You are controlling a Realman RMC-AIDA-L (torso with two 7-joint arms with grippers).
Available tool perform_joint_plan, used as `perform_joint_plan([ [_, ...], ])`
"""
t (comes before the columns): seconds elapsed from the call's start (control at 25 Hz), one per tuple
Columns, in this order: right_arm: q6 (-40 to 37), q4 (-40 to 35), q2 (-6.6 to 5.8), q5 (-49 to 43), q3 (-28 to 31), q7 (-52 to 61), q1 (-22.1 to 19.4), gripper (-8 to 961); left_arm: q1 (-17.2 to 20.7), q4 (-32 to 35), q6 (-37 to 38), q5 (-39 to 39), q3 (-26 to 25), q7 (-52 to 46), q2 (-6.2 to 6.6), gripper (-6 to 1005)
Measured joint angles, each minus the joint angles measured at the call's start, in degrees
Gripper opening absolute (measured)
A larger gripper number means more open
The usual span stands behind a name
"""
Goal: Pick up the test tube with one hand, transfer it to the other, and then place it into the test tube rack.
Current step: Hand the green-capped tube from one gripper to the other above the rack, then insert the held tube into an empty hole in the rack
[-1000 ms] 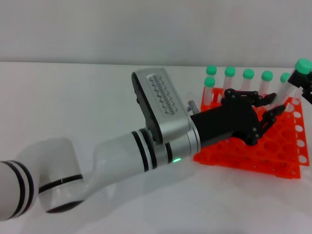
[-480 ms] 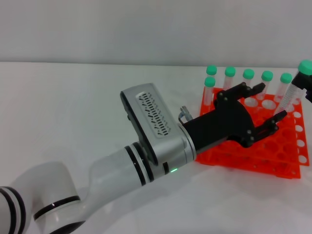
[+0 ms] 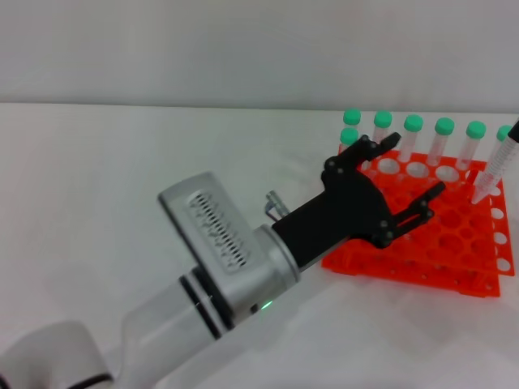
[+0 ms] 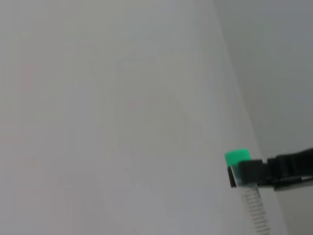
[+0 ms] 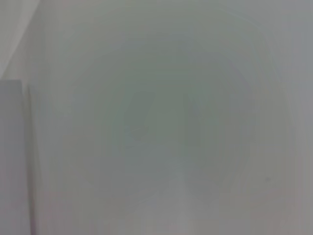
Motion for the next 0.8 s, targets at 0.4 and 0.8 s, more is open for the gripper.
perform_joint_plan([
  [0.4, -0.4, 3.8, 0.96, 2.4, 0.2, -4.2, 1.6, 197, 8.5, 0.9, 8.2, -1.1, -1.8, 2.4, 0.08, 742],
  [0.8, -2.0, 7.0, 1.27, 2.9, 0.1, -7.2, 5.3, 197, 17.8, -1.8, 20.0, -15.3, -1.9, 2.2, 0.50, 741],
])
